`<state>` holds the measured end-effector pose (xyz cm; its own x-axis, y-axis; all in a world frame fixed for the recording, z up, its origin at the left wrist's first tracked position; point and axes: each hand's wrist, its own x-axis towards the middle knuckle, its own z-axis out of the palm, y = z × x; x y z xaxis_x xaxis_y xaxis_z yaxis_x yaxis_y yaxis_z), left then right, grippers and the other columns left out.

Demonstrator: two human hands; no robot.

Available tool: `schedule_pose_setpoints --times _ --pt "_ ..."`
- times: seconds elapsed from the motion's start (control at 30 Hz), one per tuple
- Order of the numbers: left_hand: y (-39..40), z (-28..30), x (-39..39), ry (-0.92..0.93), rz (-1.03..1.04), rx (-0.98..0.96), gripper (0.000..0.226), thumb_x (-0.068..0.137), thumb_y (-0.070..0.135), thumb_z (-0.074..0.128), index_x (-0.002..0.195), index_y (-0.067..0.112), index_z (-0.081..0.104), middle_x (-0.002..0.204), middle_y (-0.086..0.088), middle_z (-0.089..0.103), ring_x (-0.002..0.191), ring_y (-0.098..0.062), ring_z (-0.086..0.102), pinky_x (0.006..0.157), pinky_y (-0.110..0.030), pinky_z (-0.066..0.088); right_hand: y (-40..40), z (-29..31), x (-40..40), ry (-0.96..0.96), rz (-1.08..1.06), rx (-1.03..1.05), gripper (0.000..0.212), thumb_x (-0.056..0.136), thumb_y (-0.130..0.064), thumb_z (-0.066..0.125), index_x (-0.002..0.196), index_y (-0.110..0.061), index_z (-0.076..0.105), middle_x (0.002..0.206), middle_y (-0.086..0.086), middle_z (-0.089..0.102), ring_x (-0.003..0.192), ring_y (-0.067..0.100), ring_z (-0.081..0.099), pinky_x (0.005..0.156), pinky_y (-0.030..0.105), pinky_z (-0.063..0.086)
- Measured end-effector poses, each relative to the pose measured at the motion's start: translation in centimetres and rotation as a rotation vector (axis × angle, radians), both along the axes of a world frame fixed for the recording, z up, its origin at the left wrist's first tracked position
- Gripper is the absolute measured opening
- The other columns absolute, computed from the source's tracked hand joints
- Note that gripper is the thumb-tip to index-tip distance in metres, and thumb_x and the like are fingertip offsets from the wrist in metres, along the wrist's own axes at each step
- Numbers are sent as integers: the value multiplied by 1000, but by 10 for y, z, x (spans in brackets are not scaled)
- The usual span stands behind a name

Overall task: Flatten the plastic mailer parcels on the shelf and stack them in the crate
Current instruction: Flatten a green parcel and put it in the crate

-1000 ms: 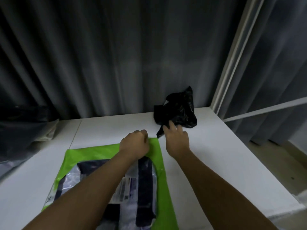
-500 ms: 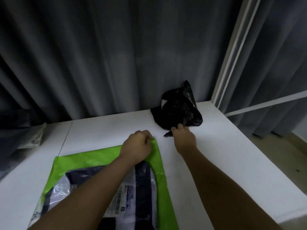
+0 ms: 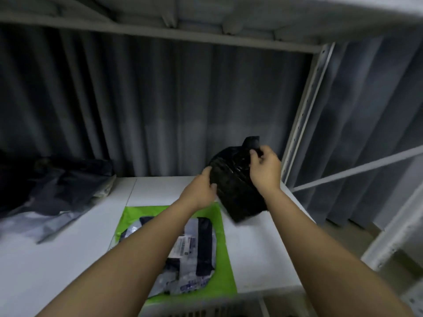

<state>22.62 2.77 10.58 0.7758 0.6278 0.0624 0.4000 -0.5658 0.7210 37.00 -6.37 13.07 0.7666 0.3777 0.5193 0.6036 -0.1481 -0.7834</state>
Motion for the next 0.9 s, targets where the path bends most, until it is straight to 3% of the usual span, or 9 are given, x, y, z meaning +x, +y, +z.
schedule_pose_setpoints --times 0.1,0.17,0.23,0.33,0.4,0.53,0.67,0.83,0.9 --pt "-10 17 -32 -110 -18 -89 88 80 53 53 151 30 8 146 -11 39 130 -28 44 109 -43 37 -17 37 -46 117 136 104 15 98 -23 51 84 -22 55 78 6 65 78 26 66 74 39 56" --pt "-10 23 -47 -164 16 -134 104 64 72 52 150 36 6 148 -8 36 133 -25 41 111 -45 35 -23 56 -73 229 253 193 13 98 -21 51 87 -24 57 88 4 67 86 21 68 79 38 58" --pt "-33 49 -80 -224 67 -148 109 68 70 61 151 34 0 156 -9 21 141 -26 29 116 -42 26 -31 71 -104 327 356 266 14 99 -16 50 89 -21 57 94 3 66 92 15 67 81 31 58" --pt "-44 60 -105 -229 145 -186 112 80 50 69 150 28 -15 159 -8 -12 147 -23 5 117 -35 12 -39 85 -138 451 449 355 11 100 -13 47 93 -15 55 105 8 65 98 18 66 79 28 58" --pt "-45 59 -119 -226 167 -164 115 77 54 70 150 29 -16 158 -7 -17 148 -24 1 120 -39 10 -46 88 -160 486 481 343 9 101 -13 46 98 -11 54 106 9 65 98 21 66 77 27 58" --pt "-49 58 -143 -291 154 -205 118 72 61 69 150 31 -14 159 -2 -13 147 -23 7 119 -43 15 -54 83 -186 507 512 286 10 100 -15 48 95 -14 56 95 2 66 88 16 67 79 25 57" --pt "-49 56 -165 -289 180 -109 114 74 51 74 151 31 -8 158 -6 -1 145 -27 10 118 -42 18 -55 81 -209 514 602 226 9 98 -15 52 93 -13 59 85 -3 69 85 10 68 81 23 56" --pt "-42 53 -191 -234 302 93 79 86 37 67 150 28 21 139 -10 28 130 -31 29 107 -34 28 -51 83 -219 353 540 197 8 96 -17 56 92 -14 63 81 -4 67 75 5 62 69 19 51" --pt "-28 48 -199 -190 340 113 52 90 32 63 137 21 44 127 -9 47 115 -27 47 98 -37 40 -51 83 -218 321 492 212 10 96 -19 57 88 -16 62 80 -2 64 73 6 59 66 19 49"
